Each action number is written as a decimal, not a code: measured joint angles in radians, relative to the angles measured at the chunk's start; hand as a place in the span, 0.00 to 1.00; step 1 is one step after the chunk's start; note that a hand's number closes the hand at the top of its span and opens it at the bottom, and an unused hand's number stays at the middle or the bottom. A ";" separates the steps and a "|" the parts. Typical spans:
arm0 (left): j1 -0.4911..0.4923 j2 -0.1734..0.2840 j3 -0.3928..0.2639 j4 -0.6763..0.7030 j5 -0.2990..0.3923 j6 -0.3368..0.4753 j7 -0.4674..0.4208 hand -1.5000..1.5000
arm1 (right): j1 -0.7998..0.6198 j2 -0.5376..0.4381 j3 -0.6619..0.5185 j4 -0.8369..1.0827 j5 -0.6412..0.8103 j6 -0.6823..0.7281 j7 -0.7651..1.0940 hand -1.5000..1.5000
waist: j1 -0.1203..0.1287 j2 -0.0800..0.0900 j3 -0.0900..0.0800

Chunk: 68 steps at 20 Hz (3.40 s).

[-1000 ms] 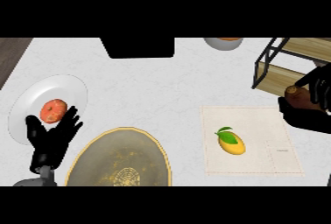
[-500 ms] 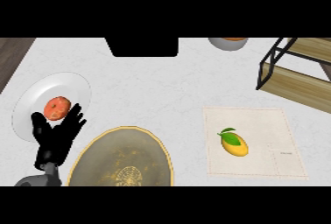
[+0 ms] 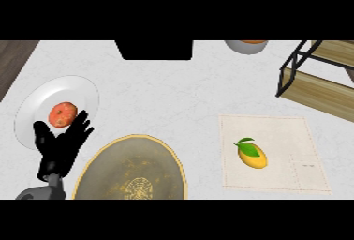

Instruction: Pick the sweet potato from the placemat and place it in the tiered shelf

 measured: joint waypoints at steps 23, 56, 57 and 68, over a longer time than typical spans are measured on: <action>-0.013 -0.014 0.001 -0.017 -0.021 0.004 0.039 0.50 | -0.116 -0.225 0.131 0.785 0.099 -0.294 -0.499 1.00 | 0.014 0.006 0.000; -0.006 -0.033 0.003 -0.026 -0.040 0.001 0.029 0.50 | -0.331 -0.282 -0.090 1.186 -0.101 -0.540 -0.626 0.00 | 0.013 0.005 0.000; -0.010 -0.032 0.005 -0.020 -0.040 -0.001 0.030 0.50 | -0.343 -0.285 -0.105 1.191 -0.115 -0.551 -0.617 0.00 | 0.013 0.006 0.000; 0.000 -0.033 0.011 -0.026 -0.042 0.000 0.026 0.50 | -0.309 -0.457 -0.202 1.208 -0.164 -0.722 -0.587 0.00 | 0.006 0.005 0.001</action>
